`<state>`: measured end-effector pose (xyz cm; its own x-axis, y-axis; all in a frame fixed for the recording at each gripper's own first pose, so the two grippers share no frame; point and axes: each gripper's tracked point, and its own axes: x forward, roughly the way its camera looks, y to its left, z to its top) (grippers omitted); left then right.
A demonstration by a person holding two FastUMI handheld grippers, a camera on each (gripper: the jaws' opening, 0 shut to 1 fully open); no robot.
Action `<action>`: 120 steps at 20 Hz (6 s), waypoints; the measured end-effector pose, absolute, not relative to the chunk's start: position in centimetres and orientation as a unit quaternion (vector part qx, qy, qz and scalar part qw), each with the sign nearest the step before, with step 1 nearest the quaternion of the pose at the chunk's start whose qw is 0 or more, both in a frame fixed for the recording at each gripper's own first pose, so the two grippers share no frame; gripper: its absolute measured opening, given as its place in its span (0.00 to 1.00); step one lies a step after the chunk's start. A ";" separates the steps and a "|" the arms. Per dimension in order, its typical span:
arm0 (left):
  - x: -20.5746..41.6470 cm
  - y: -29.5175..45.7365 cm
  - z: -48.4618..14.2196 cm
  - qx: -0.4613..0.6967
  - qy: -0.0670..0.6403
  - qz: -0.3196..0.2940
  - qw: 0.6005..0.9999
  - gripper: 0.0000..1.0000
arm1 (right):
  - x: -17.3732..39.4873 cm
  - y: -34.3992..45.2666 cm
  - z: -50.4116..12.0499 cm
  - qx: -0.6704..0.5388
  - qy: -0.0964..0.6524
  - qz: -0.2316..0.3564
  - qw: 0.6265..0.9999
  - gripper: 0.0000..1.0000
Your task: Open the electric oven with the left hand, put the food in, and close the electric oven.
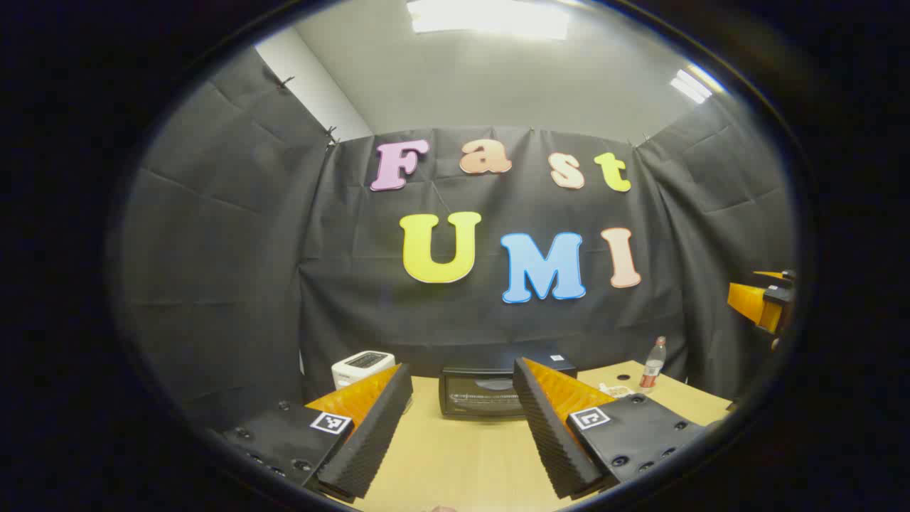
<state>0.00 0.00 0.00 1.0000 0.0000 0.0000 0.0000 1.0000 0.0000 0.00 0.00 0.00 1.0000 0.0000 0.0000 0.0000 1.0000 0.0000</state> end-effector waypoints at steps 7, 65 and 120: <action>-0.3 -0.8 0.2 0.009 -0.004 0.001 1.000 1.00 | 0.0 -0.6 -0.1 -0.004 -0.001 0.003 1.000 0.95; 35.1 -9.5 -21.2 -0.012 0.117 -0.124 0.985 1.00 | 4.6 -1.4 -2.4 -0.058 0.037 -0.148 0.987 0.95; 18.4 -7.1 -33.6 0.029 0.242 -0.109 0.964 0.96 | 3.7 0.9 -5.8 -0.030 0.088 -0.055 0.994 0.95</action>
<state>18.43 -7.10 -33.64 0.8594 -0.1957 -0.4724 0.2240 0.9746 0.0039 3.71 0.92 -5.85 0.9784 -0.1155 -0.1714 0.1051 0.9921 -0.0686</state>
